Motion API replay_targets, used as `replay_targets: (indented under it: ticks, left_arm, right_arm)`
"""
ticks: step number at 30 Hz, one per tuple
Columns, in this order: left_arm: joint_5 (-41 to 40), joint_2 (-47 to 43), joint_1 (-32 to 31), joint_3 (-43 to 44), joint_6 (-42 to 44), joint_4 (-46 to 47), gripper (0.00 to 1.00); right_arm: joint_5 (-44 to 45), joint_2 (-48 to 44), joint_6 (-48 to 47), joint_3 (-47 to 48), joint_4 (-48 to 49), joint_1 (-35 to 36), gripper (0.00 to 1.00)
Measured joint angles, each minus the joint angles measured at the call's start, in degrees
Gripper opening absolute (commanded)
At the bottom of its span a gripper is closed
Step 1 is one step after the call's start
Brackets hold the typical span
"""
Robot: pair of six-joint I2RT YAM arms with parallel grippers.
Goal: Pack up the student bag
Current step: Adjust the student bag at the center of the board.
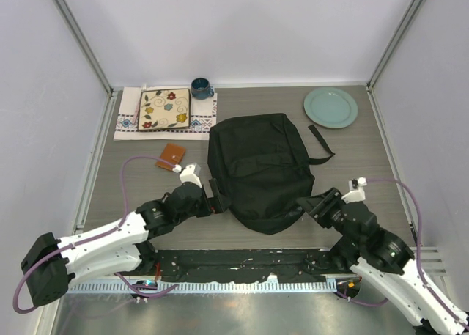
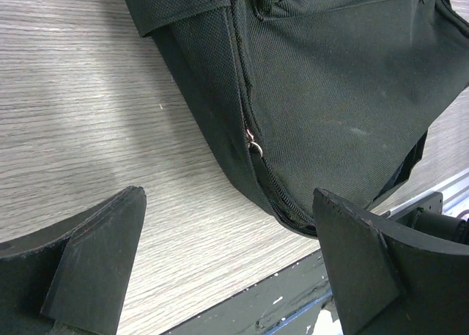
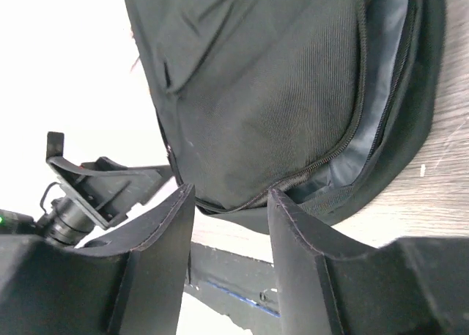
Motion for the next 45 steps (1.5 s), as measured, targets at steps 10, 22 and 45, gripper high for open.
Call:
replay_targets:
  ticks: [10,22,45]
  left_arm:
    - [-5.29,2.03,1.16,3.34,4.42,-0.35,1.0]
    - [3.26,14.01,11.76,6.95,9.09,10.01,1.0]
    - [12.5,23.45,14.23,-1.18,4.98,31.08,0.08]
  right_arm:
    - [14.47,9.07,0.85,6.49,-9.31,-0.02,0.76]
    - [19.12,20.83,-1.79,1.57,4.22,0.0,0.87]
    - [7.39,36.74,-14.69,-1.55,20.85,-8.61,0.37]
